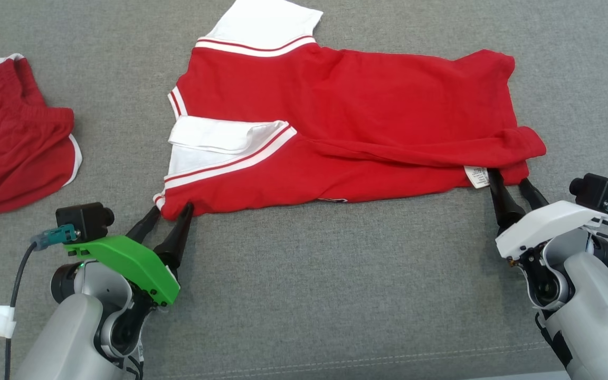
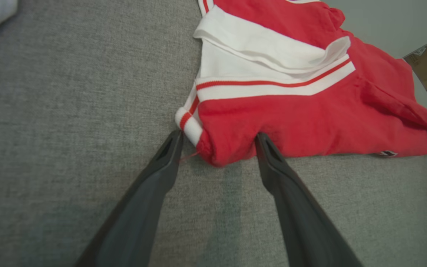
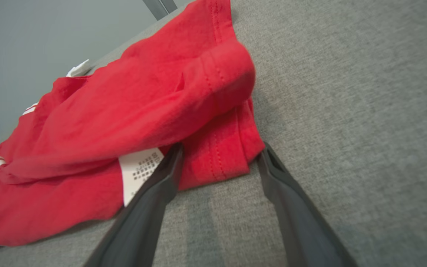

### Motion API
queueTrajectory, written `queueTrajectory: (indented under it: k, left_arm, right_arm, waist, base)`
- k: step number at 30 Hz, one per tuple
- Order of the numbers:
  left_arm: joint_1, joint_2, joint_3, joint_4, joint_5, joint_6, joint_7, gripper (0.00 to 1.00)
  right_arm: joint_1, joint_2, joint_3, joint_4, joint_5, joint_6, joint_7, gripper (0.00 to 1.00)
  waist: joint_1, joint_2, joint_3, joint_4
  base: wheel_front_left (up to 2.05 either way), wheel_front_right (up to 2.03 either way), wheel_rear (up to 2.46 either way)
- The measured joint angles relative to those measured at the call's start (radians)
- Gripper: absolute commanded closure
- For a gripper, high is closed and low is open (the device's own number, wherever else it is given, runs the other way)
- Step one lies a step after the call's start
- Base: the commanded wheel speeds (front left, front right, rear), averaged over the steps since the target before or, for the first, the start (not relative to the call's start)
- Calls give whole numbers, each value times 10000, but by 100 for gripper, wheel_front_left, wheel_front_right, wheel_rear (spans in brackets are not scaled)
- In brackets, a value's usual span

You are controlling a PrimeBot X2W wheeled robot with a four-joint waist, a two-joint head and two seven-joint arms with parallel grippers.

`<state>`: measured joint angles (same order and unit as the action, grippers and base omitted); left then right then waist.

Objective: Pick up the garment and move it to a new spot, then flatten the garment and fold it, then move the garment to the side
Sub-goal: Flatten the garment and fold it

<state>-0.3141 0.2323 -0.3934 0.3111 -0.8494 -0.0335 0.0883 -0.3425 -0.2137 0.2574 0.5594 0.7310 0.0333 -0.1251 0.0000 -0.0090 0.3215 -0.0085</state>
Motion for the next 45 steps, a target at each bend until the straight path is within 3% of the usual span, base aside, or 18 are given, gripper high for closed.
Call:
queueTrajectory:
  k: [1,3,4,5,6,7,17,18,31,45]
  left_arm:
    - [-5,-6,0,19,-10,-2,0,5]
    - [-26,-21,-2,58,-31,-4,0,76]
    - [-42,-31,-4,86,-61,-19,0,100]
    - [-43,-36,-4,104,-61,-21,0,100]
    - [-44,-42,-6,128,-71,-33,0,100]
    - [-46,-52,-4,159,-71,-48,0,100]
    - [-51,-127,-13,372,-73,-194,-15,100]
    - [1,-119,-31,301,-163,-370,-104,100]
    - [1307,263,-240,-520,-176,-458,-104,100]
    - [3008,784,-184,-1766,-276,-12,92,100]
  right_arm:
    - [-14,4,0,21,0,2,0,0]
    - [-40,17,2,67,0,4,0,0]
    - [-76,48,0,127,0,12,-2,26]
    - [-93,63,0,151,0,13,-2,55]
    - [-120,77,0,188,0,13,-2,73]
    - [-143,81,0,224,0,15,-2,99]
    - [-163,211,33,474,54,178,-67,100]
    - [141,161,-259,443,533,414,-238,100]
    - [1565,-165,-261,236,1185,694,307,100]
    - [3032,-746,-362,-1045,1801,805,997,100]
  waist:
    - [0,0,-1,-4]
    - [0,0,-6,-10]
    - [0,0,-17,-16]
    - [0,0,-25,-19]
    - [0,0,-35,-20]
    - [0,0,-46,-22]
    - [0,0,-356,-24]
    - [0,0,-774,4]
    - [0,0,-1568,76]
    - [0,0,-1892,193]
  base:
    - [0,0,0]
    - [0,0,0]
    - [0,0,0]
    - [0,0,0]
    - [0,0,0]
    - [0,0,0]
    - [0,0,0]
    - [0,0,0]
    - [0,0,0]
    - [0,0,0]
